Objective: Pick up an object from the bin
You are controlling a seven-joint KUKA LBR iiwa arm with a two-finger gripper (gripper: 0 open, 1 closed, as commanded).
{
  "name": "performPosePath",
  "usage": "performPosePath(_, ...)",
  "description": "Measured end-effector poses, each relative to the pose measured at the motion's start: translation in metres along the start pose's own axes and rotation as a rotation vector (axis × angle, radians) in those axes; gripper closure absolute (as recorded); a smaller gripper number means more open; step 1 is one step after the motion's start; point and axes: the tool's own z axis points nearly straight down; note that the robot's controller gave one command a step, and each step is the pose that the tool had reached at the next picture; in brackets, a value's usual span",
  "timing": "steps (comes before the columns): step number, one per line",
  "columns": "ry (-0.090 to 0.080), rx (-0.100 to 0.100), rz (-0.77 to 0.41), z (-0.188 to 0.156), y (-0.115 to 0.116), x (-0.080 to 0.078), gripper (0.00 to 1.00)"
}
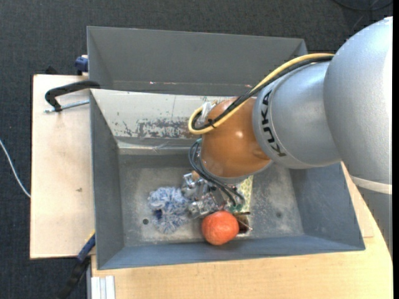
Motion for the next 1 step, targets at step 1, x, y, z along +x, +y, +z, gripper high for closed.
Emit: performPosePath(1,-0.005,0.001,0.018,-0.1501,-0.0011,-0.0240,1.00)
